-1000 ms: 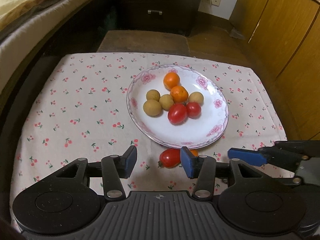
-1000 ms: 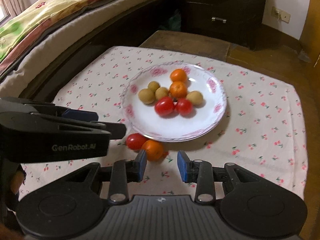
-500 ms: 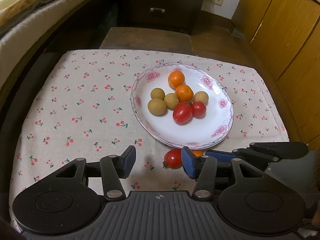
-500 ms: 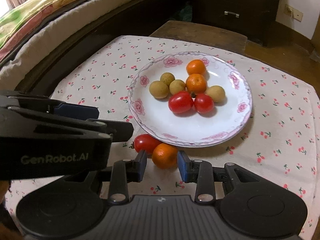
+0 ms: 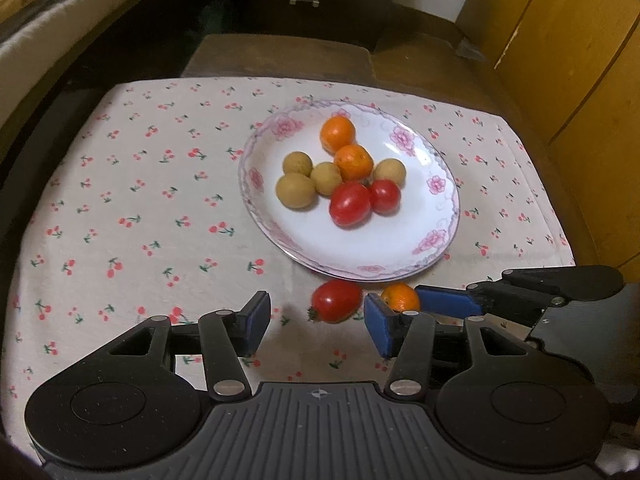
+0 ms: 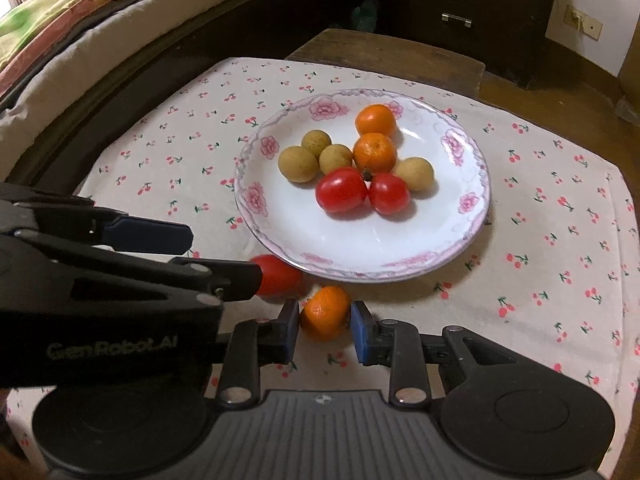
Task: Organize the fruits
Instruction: 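Close the left tool on the red tomato while the right tool grasps the mandarin, then carry the tomato and mandarin over the white plate with both tools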
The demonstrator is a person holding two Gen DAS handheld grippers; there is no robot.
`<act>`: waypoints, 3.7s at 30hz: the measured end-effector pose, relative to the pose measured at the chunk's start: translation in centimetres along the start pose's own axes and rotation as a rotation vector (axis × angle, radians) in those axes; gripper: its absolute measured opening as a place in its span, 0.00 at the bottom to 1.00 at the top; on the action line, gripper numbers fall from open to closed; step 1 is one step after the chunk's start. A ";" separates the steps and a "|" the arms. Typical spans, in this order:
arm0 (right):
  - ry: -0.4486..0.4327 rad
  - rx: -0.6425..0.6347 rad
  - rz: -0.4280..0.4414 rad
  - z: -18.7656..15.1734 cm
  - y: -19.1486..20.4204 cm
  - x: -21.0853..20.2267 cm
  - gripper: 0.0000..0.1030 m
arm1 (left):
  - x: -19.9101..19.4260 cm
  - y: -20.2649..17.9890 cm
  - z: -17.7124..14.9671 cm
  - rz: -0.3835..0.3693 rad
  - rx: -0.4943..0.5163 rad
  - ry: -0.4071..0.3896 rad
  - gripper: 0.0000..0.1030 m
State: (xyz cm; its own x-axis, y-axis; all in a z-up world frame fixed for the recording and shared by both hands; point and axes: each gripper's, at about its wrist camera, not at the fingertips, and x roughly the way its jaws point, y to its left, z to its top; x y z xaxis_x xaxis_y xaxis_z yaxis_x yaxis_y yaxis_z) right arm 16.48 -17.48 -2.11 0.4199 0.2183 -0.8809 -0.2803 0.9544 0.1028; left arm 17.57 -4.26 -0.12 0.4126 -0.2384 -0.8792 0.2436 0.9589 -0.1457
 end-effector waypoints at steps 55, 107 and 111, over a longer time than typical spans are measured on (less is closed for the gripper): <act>0.047 0.077 -0.056 -0.3 -2.6 -1.8 0.29 | 2.2 -2.1 -0.8 0.029 0.112 0.070 0.37; 0.049 0.001 -0.117 -1.6 -1.5 -2.0 0.28 | 1.6 -3.4 -2.7 0.090 0.178 0.082 0.35; 0.047 0.003 -0.118 -1.6 -1.4 -2.1 0.28 | 1.4 -3.4 -2.7 0.096 0.179 0.077 0.35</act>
State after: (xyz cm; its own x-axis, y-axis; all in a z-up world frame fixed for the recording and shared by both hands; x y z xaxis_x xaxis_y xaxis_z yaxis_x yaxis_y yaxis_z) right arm 14.59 -19.64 -1.11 0.4089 0.0949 -0.9077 -0.2288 0.9735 -0.0013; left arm 14.95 -7.47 -2.04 0.3745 -0.1279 -0.9184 0.3615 0.9322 0.0176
